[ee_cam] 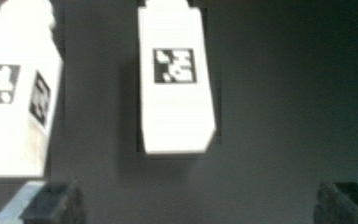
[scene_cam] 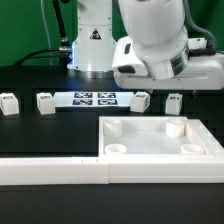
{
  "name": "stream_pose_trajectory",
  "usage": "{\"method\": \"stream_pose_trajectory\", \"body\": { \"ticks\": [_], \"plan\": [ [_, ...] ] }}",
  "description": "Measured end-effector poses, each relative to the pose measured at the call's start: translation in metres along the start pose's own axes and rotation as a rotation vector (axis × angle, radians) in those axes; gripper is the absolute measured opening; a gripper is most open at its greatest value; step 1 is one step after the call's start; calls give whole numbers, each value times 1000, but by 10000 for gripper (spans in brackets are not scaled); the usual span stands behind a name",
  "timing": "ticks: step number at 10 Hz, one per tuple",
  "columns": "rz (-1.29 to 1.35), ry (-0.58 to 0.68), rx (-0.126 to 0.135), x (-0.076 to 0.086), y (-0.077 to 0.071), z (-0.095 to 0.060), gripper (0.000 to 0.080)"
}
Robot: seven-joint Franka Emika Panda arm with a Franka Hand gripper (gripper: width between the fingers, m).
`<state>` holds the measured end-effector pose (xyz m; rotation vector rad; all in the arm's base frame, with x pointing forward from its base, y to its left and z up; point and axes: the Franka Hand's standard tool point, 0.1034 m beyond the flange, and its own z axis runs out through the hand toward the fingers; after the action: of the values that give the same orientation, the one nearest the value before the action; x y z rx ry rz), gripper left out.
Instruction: Assemble square table
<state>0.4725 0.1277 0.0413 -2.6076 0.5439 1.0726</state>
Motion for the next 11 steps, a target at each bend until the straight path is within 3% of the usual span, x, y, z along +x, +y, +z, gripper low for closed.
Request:
{"method": "stream_pose_trajectory", "body": {
  "ticks": [2,6,8,11],
  "plan": [
    [66,-32,27,1,3,11,649],
    [68,-27,27,2,2,15,649],
    [58,-25,6,-5,-2,42,649],
    [56,-35,-14,-11,-1,58,649]
  ]
}}
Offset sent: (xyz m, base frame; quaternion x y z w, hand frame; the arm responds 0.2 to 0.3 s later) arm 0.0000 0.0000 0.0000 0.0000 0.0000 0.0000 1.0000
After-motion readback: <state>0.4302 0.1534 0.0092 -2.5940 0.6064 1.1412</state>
